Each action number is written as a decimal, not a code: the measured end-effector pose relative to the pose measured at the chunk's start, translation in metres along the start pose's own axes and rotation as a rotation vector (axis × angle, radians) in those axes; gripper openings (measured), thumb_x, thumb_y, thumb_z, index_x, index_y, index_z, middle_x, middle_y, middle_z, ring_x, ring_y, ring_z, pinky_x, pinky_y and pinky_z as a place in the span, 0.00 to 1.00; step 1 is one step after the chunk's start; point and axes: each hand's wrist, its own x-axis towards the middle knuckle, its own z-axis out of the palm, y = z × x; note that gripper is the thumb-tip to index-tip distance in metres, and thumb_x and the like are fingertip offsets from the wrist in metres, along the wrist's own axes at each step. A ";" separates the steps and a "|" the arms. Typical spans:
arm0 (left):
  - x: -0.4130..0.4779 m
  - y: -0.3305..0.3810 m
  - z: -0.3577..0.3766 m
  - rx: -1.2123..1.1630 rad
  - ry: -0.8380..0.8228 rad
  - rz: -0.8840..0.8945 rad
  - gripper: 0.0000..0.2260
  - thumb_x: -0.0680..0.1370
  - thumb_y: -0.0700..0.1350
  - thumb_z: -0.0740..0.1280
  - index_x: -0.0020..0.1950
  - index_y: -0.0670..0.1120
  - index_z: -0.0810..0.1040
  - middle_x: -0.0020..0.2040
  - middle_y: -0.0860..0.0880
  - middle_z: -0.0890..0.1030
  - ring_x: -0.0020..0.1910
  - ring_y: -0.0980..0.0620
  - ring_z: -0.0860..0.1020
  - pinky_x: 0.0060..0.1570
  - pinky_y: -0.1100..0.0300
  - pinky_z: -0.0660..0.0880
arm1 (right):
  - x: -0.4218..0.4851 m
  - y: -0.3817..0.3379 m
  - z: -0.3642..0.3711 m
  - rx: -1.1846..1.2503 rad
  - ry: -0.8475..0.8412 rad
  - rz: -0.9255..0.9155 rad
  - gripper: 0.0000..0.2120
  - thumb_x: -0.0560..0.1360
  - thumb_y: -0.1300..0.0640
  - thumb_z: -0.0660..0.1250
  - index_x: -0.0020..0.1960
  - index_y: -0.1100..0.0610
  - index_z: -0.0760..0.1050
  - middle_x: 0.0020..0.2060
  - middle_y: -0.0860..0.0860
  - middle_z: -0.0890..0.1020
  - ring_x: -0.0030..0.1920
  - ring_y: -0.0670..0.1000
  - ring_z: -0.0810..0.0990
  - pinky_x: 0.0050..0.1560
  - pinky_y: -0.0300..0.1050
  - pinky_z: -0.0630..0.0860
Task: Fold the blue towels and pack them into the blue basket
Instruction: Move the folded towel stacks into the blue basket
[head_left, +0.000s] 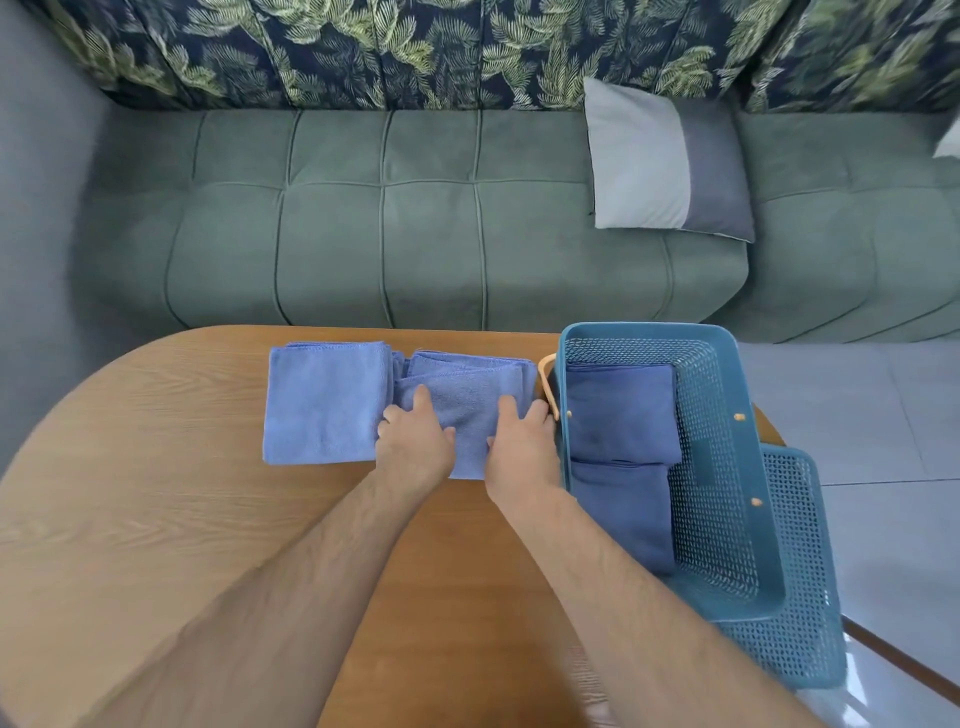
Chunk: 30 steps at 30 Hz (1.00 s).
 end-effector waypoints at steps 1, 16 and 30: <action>0.000 0.002 -0.001 0.003 0.009 -0.006 0.27 0.81 0.51 0.64 0.77 0.49 0.58 0.66 0.38 0.67 0.64 0.38 0.70 0.60 0.48 0.70 | -0.001 0.000 0.000 0.013 -0.005 -0.005 0.23 0.75 0.61 0.68 0.66 0.54 0.62 0.60 0.58 0.65 0.61 0.57 0.68 0.50 0.48 0.73; -0.020 -0.027 -0.007 -0.446 0.074 0.197 0.16 0.78 0.37 0.63 0.64 0.48 0.75 0.57 0.51 0.77 0.54 0.54 0.75 0.45 0.71 0.69 | -0.034 0.007 -0.016 0.248 -0.053 -0.108 0.32 0.75 0.67 0.61 0.76 0.52 0.60 0.67 0.55 0.64 0.62 0.57 0.68 0.57 0.51 0.73; -0.140 0.062 -0.011 -0.488 0.224 0.599 0.11 0.80 0.38 0.66 0.60 0.49 0.79 0.54 0.53 0.74 0.54 0.64 0.73 0.55 0.76 0.66 | -0.093 0.120 -0.109 0.335 0.192 -0.161 0.29 0.73 0.66 0.60 0.73 0.51 0.69 0.65 0.51 0.69 0.58 0.59 0.75 0.56 0.56 0.75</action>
